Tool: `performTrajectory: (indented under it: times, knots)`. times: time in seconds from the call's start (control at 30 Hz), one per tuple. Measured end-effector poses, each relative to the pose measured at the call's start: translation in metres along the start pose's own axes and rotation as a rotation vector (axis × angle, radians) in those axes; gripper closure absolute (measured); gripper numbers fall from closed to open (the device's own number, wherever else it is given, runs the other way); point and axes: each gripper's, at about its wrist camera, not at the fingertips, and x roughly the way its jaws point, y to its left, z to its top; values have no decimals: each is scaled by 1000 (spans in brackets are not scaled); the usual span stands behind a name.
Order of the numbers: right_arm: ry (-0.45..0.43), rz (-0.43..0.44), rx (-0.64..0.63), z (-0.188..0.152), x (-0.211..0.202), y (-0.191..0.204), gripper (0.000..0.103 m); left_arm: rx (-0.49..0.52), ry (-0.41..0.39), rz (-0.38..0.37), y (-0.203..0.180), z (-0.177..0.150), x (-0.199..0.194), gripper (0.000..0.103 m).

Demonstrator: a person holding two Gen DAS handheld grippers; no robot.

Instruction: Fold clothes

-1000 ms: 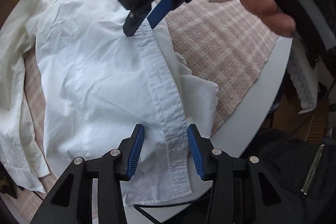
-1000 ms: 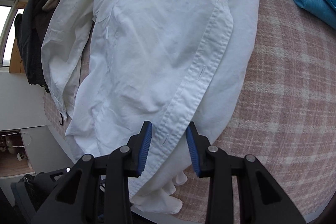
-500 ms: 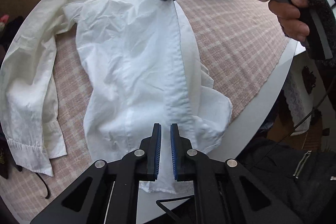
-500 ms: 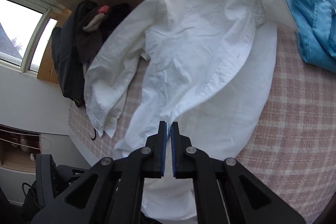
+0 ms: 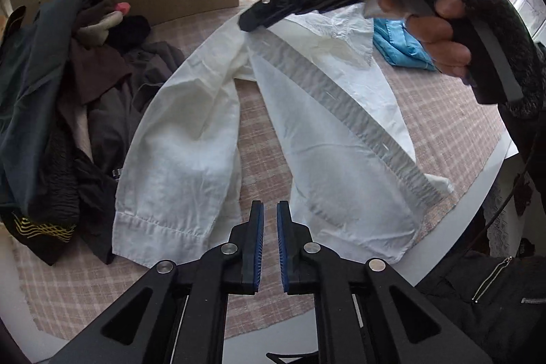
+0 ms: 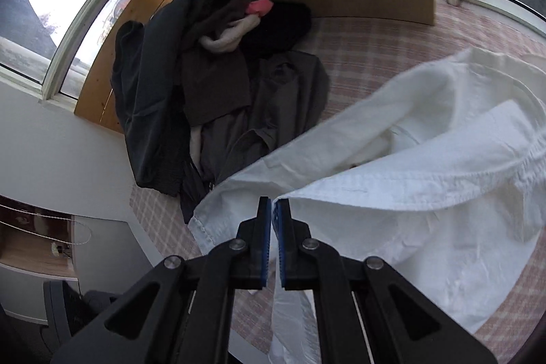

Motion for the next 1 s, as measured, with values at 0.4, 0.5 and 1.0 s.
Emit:
performTrajectory:
  times: [0.4,0.5,1.0]
  knots:
    - [248,-107,21,-3,30,-18,78,25,45,-88,-5,-19,9,89]
    - [165,-146,32,-51,-26,-49,61,72,98,-160,-34,-25,23,79]
    - [74,-174,403,-210,-73,-236,61,157,266,-150,-180,-11,104,66]
